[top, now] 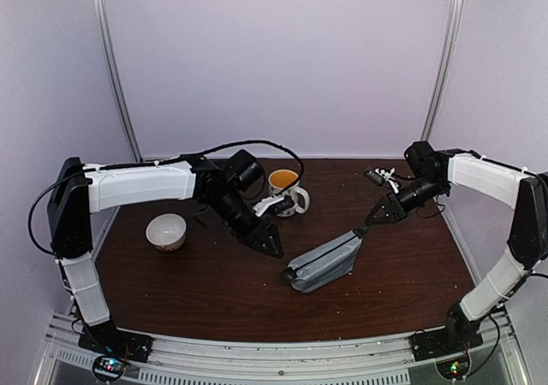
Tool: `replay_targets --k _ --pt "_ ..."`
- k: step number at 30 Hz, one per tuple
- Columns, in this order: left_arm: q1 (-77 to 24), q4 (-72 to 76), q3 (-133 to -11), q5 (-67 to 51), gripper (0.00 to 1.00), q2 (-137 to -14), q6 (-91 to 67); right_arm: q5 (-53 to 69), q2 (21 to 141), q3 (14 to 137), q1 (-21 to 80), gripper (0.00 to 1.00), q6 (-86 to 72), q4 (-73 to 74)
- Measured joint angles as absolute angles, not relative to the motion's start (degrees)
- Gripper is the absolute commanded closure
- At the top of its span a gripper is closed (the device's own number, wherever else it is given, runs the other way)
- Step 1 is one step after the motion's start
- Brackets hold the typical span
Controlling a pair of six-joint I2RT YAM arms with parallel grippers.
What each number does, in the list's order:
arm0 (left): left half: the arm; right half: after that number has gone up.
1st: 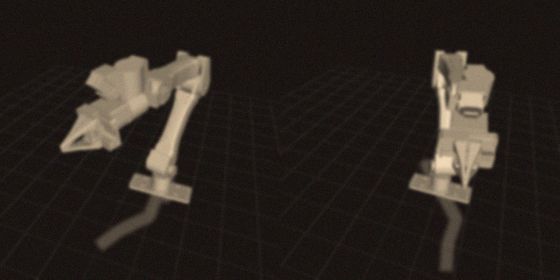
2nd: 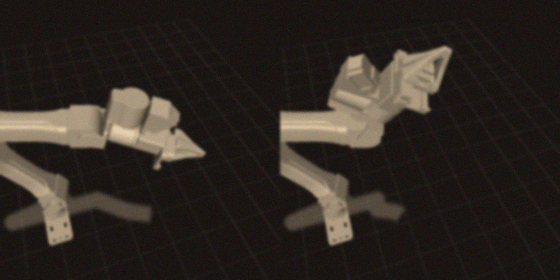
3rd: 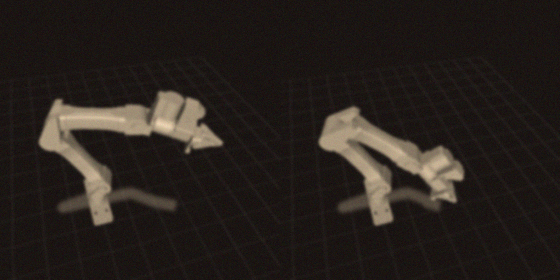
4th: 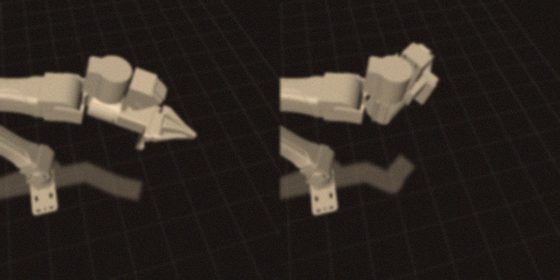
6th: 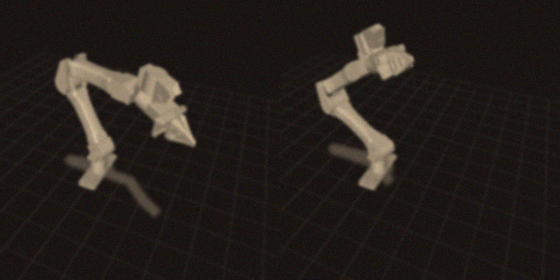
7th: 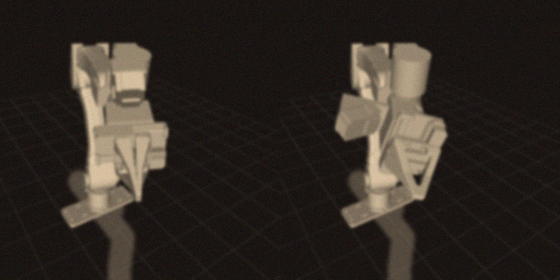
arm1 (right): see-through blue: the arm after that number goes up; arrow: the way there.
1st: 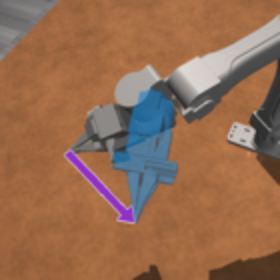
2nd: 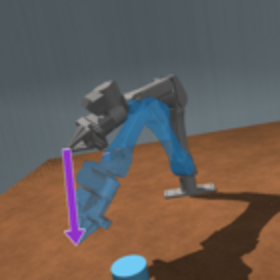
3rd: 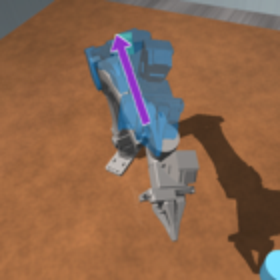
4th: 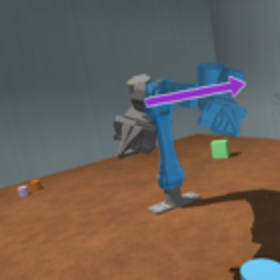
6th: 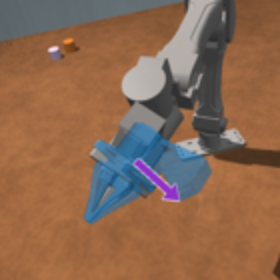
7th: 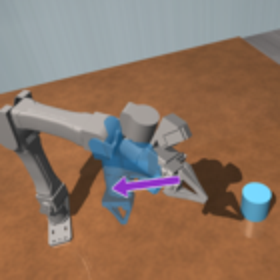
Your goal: Sort the hair-cutting tools
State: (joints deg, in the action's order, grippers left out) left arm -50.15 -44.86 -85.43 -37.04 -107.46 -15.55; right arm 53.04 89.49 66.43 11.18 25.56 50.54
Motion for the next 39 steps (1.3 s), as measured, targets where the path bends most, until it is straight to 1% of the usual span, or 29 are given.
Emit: replay_targets --k 2,4,6,9,10,11,12,13,14,18,19,21,22,23,28,31,35,39 --pt "-49.2 -44.7 -85.4 -34.8 0.55 -106.2 -15.4 51.3 88.1 66.8 11.1 0.73 25.9 50.8" --pt "-48.0 -44.9 -85.4 -32.9 0.54 -105.2 -14.9 49.4 86.3 67.1 11.0 0.73 26.5 51.0" --pt "-46.2 -45.7 -85.6 -30.8 0.49 -104.2 -13.8 47.2 83.7 67.3 10.7 0.72 26.8 51.1" --pt "-42.2 -48.5 -86.2 -26.2 0.41 -102.4 -11.8 43.4 78.8 67.3 9.8 0.67 27.1 50.9" --pt "-40.6 -49.7 -86.7 -24.3 0.39 -101.6 -11.2 41.9 76.8 67.4 9.4 0.63 27.2 50.7" --pt "-38.5 -50.7 -87.5 -21.8 0.37 -100.4 -10.5 40.0 74.0 67.4 8.9 0.51 27.1 50.0" --pt "-37.0 -51.4 -88.2 -19.6 0.34 -99.4 -10.0 38.5 71.6 67.4 8.4 0.37 26.7 49.1" --pt "-35.5 -51.9 -89.1 -17.1 0.32 -98.2 -9.5 36.9 69.2 67.4 7.8 0.07 25.8 48.0" --pt "-34.1 -52.5 -90.3 -14.0 0.32 -96.9 -8.9 35.5 67.2 67.4 7.4 0.01 25.0 46.8" --pt "-29.8 -54.2 -97.2 -2.9 0.28 -93.1 -7.2 27.4 59.0 67.3 6.1 0.0 22.0 39.5" --pt "-29.1 -54.1 -98.5 -1.1 0.26 -92.5 -7.2 25.8 57.7 67.2 6.0 0.0 21.0 38.0" --pt "-27.6 -53.6 -99.8 1.7 0.14 -91.0 -7.2 22.1 55.2 66.4 6.0 0.0 18.6 34.0" --pt "-27.1 -53.0 -99.5 3.1 0.04 -90.0 -7.2 20.4 54.2 65.4 6.0 0.0 17.1 31.9" --pt "-26.8 -51.8 -98.5 4.6 0.02 -88.9 -7.2 18.4 53.1 63.9 6.0 0.0 15.1 29.6" --pt "-26.3 -42.7 -87.6 11.0 0.02 -80.7 -6.7 11.9 51.7 55.9 6.0 0.0 7.6 21.6" --pt "-26.3 -36.9 -80.1 14.2 0.02 -75.7 -6.2 11.4 51.5 52.1 5.9 0.0 5.5 19.3" --pt "-26.3 -30.6 -72.6 17.3 0.02 -71.4 -5.5 11.4 51.1 50.3 5.3 0.0 3.8 16.7" --pt "-26.3 -27.7 -69.2 19.4 0.02 -70.1 -4.9 11.4 50.5 48.5 4.8 0.0 3.1 13.3"
